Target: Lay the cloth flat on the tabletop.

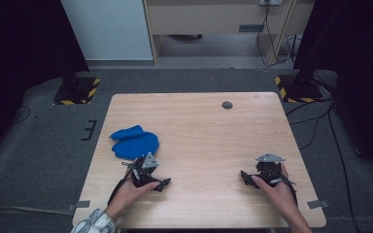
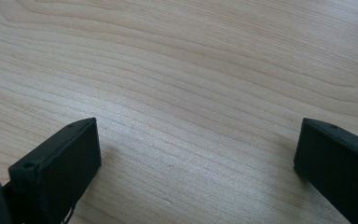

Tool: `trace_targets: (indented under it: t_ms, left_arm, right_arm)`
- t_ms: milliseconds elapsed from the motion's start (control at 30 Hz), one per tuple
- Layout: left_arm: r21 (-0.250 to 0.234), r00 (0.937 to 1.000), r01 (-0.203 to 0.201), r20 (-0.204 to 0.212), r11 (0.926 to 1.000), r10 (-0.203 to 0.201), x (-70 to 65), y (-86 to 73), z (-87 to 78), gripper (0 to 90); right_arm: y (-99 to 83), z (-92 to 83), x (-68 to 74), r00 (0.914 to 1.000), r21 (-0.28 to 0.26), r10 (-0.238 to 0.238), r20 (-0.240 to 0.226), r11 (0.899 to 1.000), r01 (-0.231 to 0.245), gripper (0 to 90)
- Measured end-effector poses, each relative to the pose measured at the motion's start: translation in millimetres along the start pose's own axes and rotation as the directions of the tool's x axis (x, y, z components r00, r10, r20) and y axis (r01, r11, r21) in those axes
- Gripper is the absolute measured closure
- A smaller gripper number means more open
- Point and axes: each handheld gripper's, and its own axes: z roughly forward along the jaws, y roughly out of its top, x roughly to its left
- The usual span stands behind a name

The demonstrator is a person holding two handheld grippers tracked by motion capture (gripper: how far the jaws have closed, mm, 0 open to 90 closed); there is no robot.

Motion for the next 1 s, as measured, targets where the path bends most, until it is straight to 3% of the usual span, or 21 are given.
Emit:
trace_targets:
  t_ms: [233, 367, 433, 500, 533, 633, 667, 700, 733, 767, 900, 1000]
  left_arm:
    - [-0.085, 0.999, 0.043, -0.009, 0.9954, -0.044, 4.1, 6.0, -15.2, 5.4]
    - [-0.122, 0.9977, 0.037, -0.051, 0.9919, -0.043, 7.3, 9.3, -22.6, 5.7]
    - [-0.159, 0.9935, 0.063, -0.084, 0.9852, -0.077, 14.2, 11.2, -28.6, 6.0]
    - [-0.165, 0.9914, 0.065, -0.102, 0.9842, -0.083, 16.7, 11.3, -30.2, 6.2]
    - [-0.165, 0.9859, 0.062, -0.144, 0.9843, -0.086, 21.1, 11.2, -32.3, 6.2]
    - [-0.183, 0.9782, 0.086, -0.171, 0.9794, -0.118, 28.5, 10.6, -36.2, 6.2]
    - [-0.204, 0.9682, 0.109, -0.2, 0.9728, -0.151, 35.5, 9.9, -39.7, 6.2]
    - [-0.212, 0.9629, 0.117, -0.215, 0.9703, -0.163, 39.4, 9.7, -41.1, 6.3]
    - [-0.214, 0.9572, 0.121, -0.234, 0.9692, -0.171, 44.7, 9.1, -42.8, 6.2]
    - [-0.214, 0.9572, 0.121, -0.234, 0.9692, -0.171, 44.7, 9.1, -42.8, 6.3]
    - [-0.212, 0.9366, 0.159, -0.277, 0.9643, -0.215, 61.0, 3.6, -43.9, 6.4]
    - [-0.193, 0.9223, 0.168, -0.315, 0.9667, -0.224, 70.0, 0.2, -42.3, 6.4]
  right_arm:
    - [-0.7, -0.6, -0.5, 1.0, 0.0, -0.007, 0.0, 1.0, 0.007, 0.8]
    - [-0.7, -0.6, -0.5, 1.0, 0.0, -0.006, 0.0, 1.0, 0.006, 0.8]
    - [-0.7, -0.7, -0.5, 1.0, 0.0, -0.007, 0.0, 1.0, 0.007, 0.8]
    - [-0.7, -0.7, -0.5, 1.0, 0.0, -0.007, 0.0, 1.0, 0.007, 0.8]
    - [-0.7, -0.7, -0.5, 1.0, 0.0, -0.007, 0.0, 1.0, 0.007, 0.8]
    - [-0.7, -0.6, -0.5, 1.0, 0.0, -0.007, 0.0, 1.0, 0.007, 0.8]
    - [-0.7, -0.7, -0.5, 1.0, 0.0, -0.007, 0.0, 1.0, 0.007, 0.8]
    - [-0.7, -0.7, -0.6, 1.0, 0.0, -0.007, 0.0, 1.0, 0.007, 0.8]
    - [-0.7, -0.7, -0.5, 1.0, 0.0, -0.007, 0.0, 1.0, 0.007, 0.8]
    - [-0.7, -0.7, -0.5, 1.0, 0.0, -0.007, 0.0, 1.0, 0.007, 0.8]
    - [-0.7, -0.6, -0.5, 1.0, 0.0, -0.007, 0.0, 1.0, 0.007, 0.8]
    - [-0.6, -0.6, -0.5, 1.0, 0.001, -0.005, 0.0, 1.0, 0.005, 0.7]
